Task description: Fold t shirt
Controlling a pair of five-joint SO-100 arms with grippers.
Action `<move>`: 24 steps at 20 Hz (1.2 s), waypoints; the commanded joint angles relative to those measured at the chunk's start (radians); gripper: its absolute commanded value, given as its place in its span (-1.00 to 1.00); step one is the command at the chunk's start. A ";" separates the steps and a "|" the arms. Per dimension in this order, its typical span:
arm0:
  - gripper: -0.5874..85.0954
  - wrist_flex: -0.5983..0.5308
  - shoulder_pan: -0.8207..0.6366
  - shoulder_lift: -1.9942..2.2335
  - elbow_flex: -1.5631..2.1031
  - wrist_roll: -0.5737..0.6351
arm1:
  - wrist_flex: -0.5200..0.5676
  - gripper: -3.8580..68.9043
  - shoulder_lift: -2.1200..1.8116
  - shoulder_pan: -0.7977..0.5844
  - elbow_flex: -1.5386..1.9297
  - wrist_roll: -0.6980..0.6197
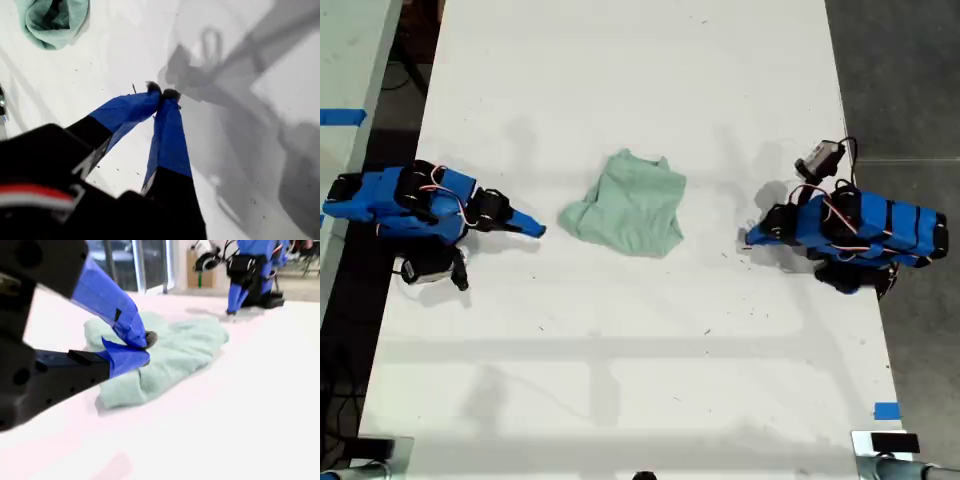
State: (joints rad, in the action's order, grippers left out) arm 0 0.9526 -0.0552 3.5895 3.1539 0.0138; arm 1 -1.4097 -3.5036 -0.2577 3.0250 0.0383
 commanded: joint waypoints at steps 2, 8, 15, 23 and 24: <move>-0.99 0.107 0.009 0.009 0.009 -0.222 | 0.018 -0.89 -0.008 0.109 0.052 0.032; -0.70 0.117 0.020 0.009 0.051 -0.103 | 0.017 -0.83 -0.005 0.250 0.054 -0.357; -0.70 0.112 0.015 0.009 0.055 -0.077 | 0.017 -0.81 -0.005 0.242 0.054 -0.321; -0.70 0.112 0.012 0.009 0.055 -0.077 | 0.017 -0.80 -0.005 0.242 0.054 -0.321; -0.70 0.112 0.012 0.009 0.055 -0.077 | 0.017 -0.80 -0.005 0.242 0.054 -0.321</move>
State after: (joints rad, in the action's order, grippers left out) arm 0 1.0707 -0.0445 3.5926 3.1983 -0.0675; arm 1 -1.4097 -3.5036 -0.0245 3.0388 -0.2684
